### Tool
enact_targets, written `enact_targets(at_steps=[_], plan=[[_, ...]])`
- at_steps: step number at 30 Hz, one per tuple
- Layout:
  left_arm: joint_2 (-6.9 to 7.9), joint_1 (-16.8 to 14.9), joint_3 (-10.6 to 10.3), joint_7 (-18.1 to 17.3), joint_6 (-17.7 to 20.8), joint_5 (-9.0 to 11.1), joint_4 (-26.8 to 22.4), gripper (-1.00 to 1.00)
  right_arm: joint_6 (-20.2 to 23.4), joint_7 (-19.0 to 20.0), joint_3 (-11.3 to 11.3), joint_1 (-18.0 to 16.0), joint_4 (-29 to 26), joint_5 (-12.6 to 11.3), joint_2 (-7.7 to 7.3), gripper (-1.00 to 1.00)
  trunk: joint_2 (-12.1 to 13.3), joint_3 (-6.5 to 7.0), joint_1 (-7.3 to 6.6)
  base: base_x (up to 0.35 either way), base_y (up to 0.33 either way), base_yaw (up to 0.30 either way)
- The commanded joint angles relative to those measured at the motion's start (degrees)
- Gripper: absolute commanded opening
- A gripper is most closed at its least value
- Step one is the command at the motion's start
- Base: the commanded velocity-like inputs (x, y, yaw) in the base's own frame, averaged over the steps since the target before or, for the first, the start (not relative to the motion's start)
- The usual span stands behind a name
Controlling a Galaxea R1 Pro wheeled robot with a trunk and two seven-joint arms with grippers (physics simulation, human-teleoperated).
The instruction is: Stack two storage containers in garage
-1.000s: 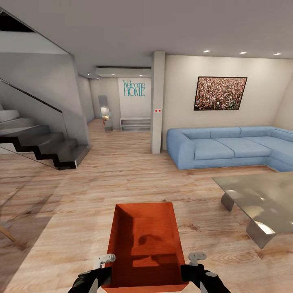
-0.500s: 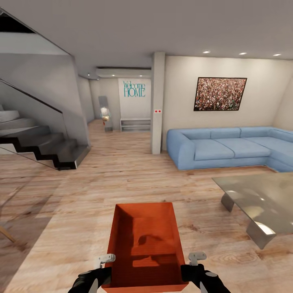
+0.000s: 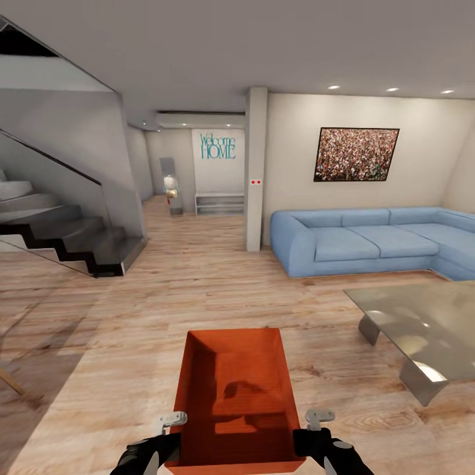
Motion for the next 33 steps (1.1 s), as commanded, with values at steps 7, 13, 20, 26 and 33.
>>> enact_targets(at_steps=[7,13,20,26,33], plan=[[0.17,-0.03,0.24,0.73,-1.57,-1.24,-0.23,-1.0,0.31,-0.1,-0.09,-0.02,0.02,0.34,-0.09,-1.0,-0.06,-0.09,0.01,0.0,0.0,0.0],[0.17,-0.03,0.24,0.76,-1.57,-1.24,-0.23,-1.0,0.3,-0.07,-0.11,-0.02,0.02,1.4,-0.09,-1.0,-0.06,-0.09,0.01,0.0,0.0,0.0],[0.17,-0.03,0.24,0.75,-1.54,-1.21,-0.23,-1.0,0.31,-0.05,-0.2,-0.02,0.02,1.46,-0.09,-1.0,-0.06,-0.09,0.01,0.0,0.0,0.0],[0.14,-0.03,0.26,0.73,-1.51,-1.06,-0.24,-1.0,0.31,-0.05,-0.21,-0.02,0.02,1.44,-0.09,-1.0,-0.06,-0.09,0.01,0.0,0.0,0.0],[0.08,-0.03,0.24,0.71,-1.49,-1.05,-0.23,-1.0,0.31,-0.05,-0.21,-0.02,0.02,1.44,-0.09,-1.0,2.74,1.17,-1.53,0.0,0.0,0.0]])
